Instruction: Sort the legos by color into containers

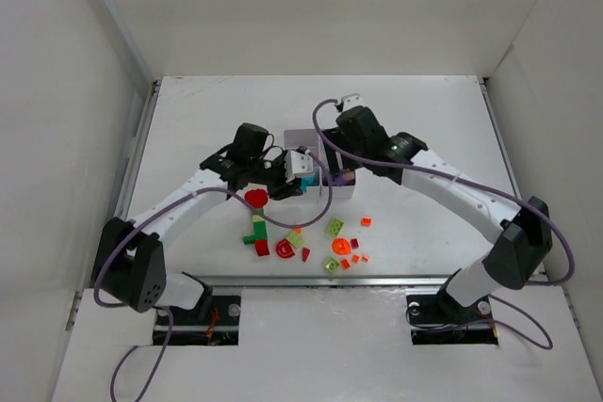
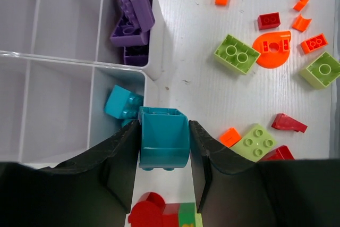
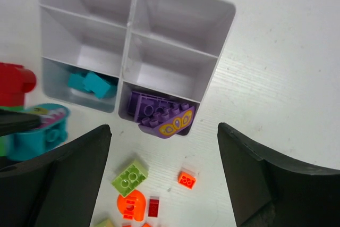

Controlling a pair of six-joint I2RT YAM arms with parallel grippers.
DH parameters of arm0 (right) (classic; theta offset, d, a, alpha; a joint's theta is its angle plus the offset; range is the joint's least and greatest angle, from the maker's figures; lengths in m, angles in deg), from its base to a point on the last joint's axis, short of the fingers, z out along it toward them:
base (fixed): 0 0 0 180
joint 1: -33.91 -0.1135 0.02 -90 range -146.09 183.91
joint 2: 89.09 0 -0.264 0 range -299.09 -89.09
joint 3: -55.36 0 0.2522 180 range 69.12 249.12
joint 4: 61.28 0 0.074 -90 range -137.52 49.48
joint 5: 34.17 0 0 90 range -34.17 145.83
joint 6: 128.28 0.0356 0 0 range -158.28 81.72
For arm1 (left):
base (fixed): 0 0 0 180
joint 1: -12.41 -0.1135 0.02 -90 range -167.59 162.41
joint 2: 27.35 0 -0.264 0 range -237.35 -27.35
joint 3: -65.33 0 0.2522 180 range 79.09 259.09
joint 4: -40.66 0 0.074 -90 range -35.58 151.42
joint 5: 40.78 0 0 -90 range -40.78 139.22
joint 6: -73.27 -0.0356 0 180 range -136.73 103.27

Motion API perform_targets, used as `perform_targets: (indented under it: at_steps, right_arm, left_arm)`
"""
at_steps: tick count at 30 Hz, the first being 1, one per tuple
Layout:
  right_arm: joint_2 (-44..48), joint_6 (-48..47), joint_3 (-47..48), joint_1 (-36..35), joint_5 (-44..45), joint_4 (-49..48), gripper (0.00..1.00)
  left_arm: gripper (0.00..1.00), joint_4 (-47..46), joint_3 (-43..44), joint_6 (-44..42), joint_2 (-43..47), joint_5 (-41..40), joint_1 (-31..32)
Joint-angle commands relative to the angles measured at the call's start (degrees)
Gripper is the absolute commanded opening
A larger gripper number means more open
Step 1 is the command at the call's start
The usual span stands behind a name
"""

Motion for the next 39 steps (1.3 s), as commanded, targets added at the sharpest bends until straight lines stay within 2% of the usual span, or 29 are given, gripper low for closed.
perform_targets:
  at_steps: [1,4,9,10,13,18,22,29,30,33,34,36,38,39]
  right_arm:
    - [3.4,0.6,3.6,-0.2,1.7,-2.1,0.87]
    - [4.4,0.6,3.1,-0.2,2.2,-2.1,0.87]
    - [6.0,0.6,1.0,0.3,1.7,-2.7,0.87]
    - [6.0,0.6,1.0,0.3,1.7,-3.3,0.87]
    - [6.0,0.1,-0.1,0.8,0.5,-3.9,0.87]
    - [6.0,-0.4,-0.7,1.4,-0.2,-4.5,0.87]
    - [6.0,-1.7,-0.7,2.0,-1.2,-5.6,0.87]
    - [6.5,-2.2,-0.7,2.0,-1.8,-6.1,0.87]
    - [6.5,-2.2,-0.7,2.0,-1.8,-6.1,0.87]
    - [6.5,-2.7,-0.7,2.0,-1.8,-5.6,0.87]
    - [6.5,-2.7,-0.7,2.0,-1.8,-5.6,0.87]
    - [7.1,-3.4,-0.7,2.0,-1.8,-5.6,0.87]
    - [7.1,-4.0,-0.7,2.0,-1.8,-5.6,0.88]
    - [7.1,-4.8,-0.7,2.0,-1.8,-5.6,0.88]
  left_arm:
    - [0.00,-1.8,2.3,2.9,-2.3,3.9,-0.5]
    - [0.00,-4.4,2.8,5.8,-3.7,3.9,-1.8]
    - [0.00,-14.2,2.2,20.6,-4.7,-1.0,-4.0]
    - [0.00,-15.0,1.7,20.6,-4.7,-0.5,-4.8]
    - [0.00,-13.9,1.7,15.8,-4.1,2.7,-4.8]
    - [0.00,-7.1,4.3,6.7,-6.3,2.7,-4.8]
    - [0.00,-6.6,4.3,2.3,-8.3,2.1,-4.8]
    - [0.02,-7.2,5.4,-0.2,-10.2,-0.4,-4.8]
    - [0.12,-5.1,5.4,-1.5,-10.9,-0.4,-4.8]
    - [0.27,-0.2,6.8,-4.4,-11.5,0.3,-4.8]
    - [0.44,0.5,6.8,-5.0,-11.5,0.3,-4.8]
    - [0.64,1.2,7.3,-5.6,-11.5,0.3,-4.8]
    - [0.90,1.8,8.3,-5.6,-11.5,0.9,-4.8]
    - [1.00,2.6,10.0,-4.5,-11.0,0.9,-4.8]
